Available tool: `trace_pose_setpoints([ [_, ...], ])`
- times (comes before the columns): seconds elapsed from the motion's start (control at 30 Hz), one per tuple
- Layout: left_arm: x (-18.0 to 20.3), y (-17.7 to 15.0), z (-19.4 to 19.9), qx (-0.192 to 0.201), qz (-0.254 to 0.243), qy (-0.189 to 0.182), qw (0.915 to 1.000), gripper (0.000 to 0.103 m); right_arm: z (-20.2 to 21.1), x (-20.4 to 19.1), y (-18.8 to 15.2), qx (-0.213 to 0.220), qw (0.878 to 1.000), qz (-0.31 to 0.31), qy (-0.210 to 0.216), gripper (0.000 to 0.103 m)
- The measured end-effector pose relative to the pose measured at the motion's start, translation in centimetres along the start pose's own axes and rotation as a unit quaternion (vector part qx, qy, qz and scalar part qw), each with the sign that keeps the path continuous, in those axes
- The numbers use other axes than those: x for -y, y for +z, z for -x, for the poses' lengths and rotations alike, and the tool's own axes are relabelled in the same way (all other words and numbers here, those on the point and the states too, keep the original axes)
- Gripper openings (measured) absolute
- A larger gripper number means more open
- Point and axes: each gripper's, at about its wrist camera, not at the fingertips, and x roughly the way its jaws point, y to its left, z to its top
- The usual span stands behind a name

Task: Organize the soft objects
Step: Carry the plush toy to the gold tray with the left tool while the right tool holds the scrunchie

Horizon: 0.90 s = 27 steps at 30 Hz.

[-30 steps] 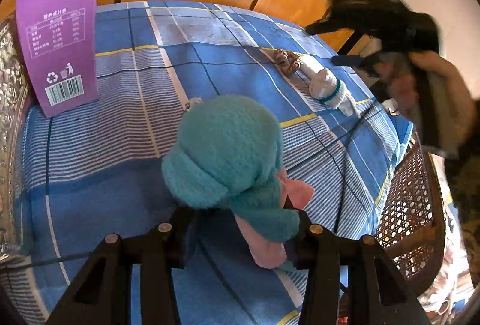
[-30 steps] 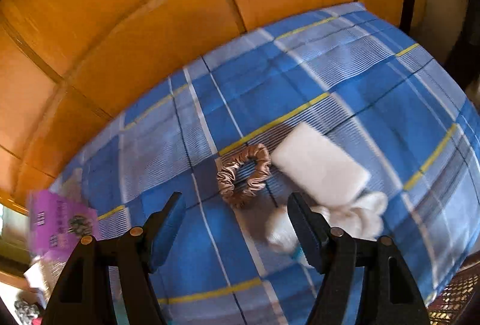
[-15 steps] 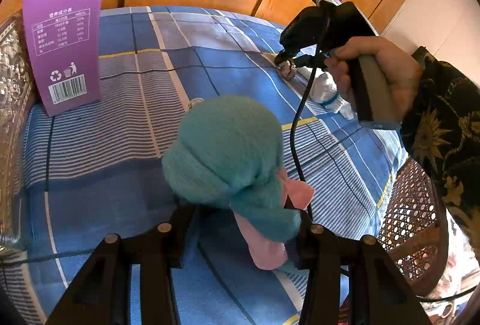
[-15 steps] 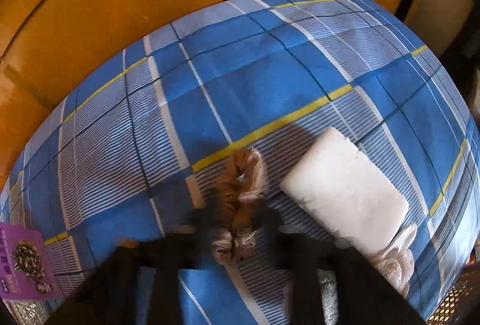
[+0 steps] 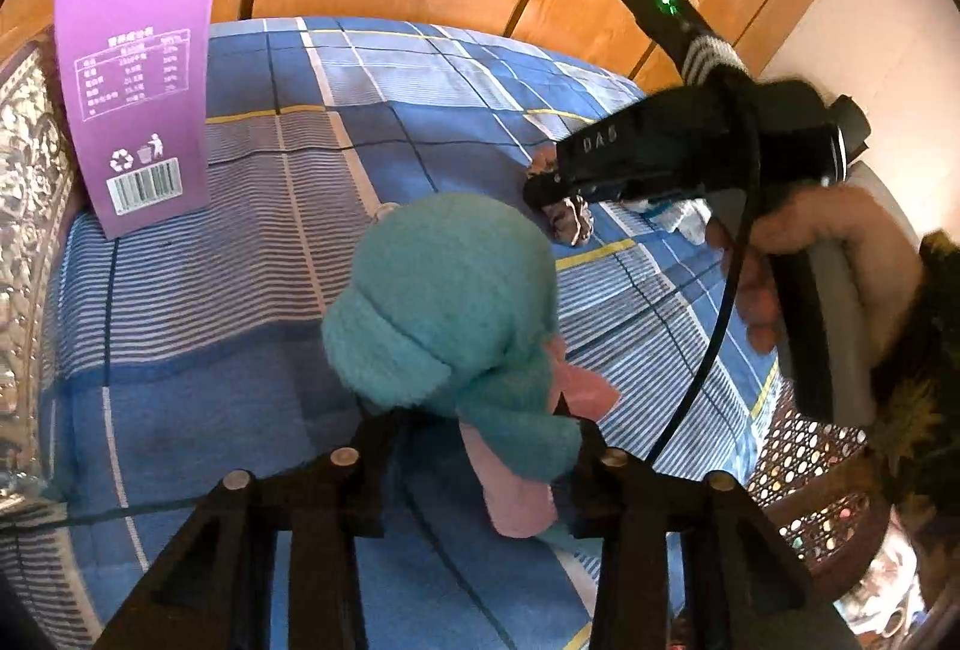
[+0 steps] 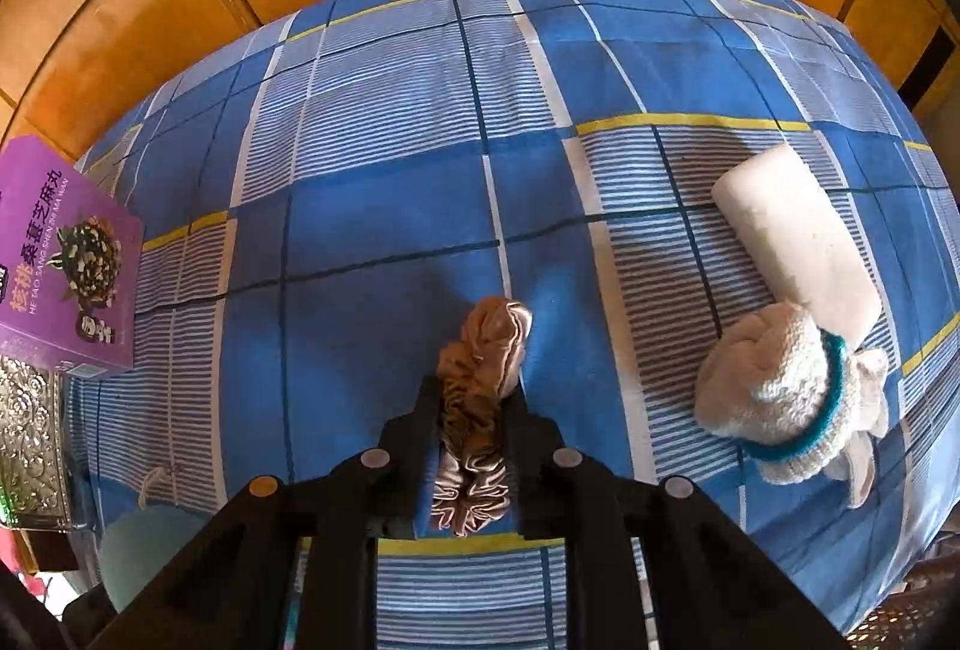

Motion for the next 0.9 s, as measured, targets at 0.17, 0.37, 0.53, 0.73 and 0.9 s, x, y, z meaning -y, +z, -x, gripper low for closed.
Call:
trace_pose_setpoints([
  [0.17, 1.2, 2.5, 2.0, 0.028, -0.012, 0.002, 0.9995, 0.036, -0.3, -0.8, -0.1, 0.009, 1.0, 0.013, -0.013, 0.017],
  [0.37, 3.2, 8.9, 4.4, 0.07, -0.053, 0.01, 0.9961, 0.036, -0.3, -1.7, -0.7, 0.014, 1.0, 0.021, -0.014, 0.018],
  [0.53, 1.8, 16.2, 6.1, 0.114, -0.035, 0.039, 0.9921, 0.036, -0.5, -2.7, -0.9, 0.021, 0.998, 0.044, -0.026, 0.02],
  [0.73, -4.9, 21.8, 10.3, 0.168, 0.027, 0.13, 0.9767, 0.036, -0.9, -4.0, -1.3, 0.027, 0.997, 0.065, -0.042, 0.021],
  [0.9, -13.1, 20.6, 15.8, 0.198, 0.117, 0.194, 0.9536, 0.036, -0.7, -5.0, -1.6, 0.031, 0.995, 0.075, -0.052, 0.021],
])
